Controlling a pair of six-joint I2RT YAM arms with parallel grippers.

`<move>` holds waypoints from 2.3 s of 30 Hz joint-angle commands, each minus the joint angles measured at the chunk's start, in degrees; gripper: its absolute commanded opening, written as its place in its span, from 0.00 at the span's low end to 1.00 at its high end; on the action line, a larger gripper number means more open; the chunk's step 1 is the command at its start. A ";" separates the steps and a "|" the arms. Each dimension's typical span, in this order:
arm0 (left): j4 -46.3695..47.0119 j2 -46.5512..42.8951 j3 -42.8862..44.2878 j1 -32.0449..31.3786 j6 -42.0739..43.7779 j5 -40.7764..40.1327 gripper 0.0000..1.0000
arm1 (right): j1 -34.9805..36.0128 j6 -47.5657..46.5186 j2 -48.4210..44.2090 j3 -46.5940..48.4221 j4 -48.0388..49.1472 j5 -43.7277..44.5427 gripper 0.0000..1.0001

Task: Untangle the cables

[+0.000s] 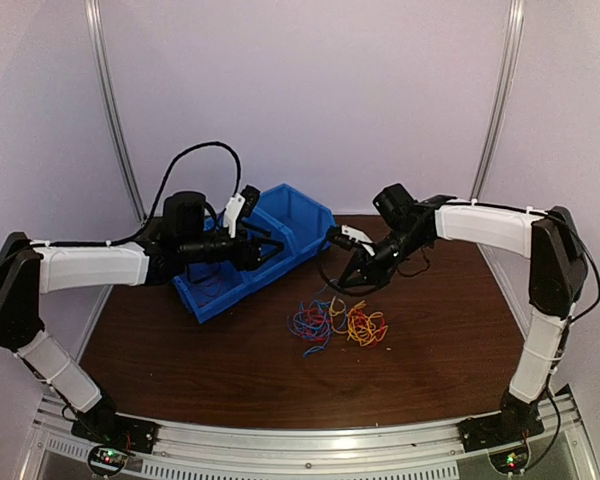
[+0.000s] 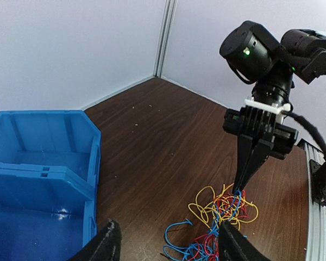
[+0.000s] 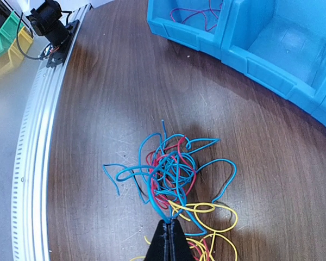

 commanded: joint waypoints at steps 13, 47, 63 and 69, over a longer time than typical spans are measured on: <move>41.45 17.22 -0.88 -16.47 -4.78 -6.80 0.62 | -0.14 2.67 -14.71 6.60 -3.82 -7.63 0.00; 51.68 38.04 0.08 -18.41 -15.01 -6.96 0.06 | -11.71 20.36 -22.42 31.16 7.99 -16.57 0.00; 53.19 28.40 -5.67 -18.40 -15.56 -8.55 0.02 | -30.46 13.95 -34.66 -19.56 16.87 -2.19 0.00; 50.74 32.70 0.85 -18.50 -17.26 -5.77 0.02 | -32.84 9.55 -35.56 -30.46 15.21 9.07 0.27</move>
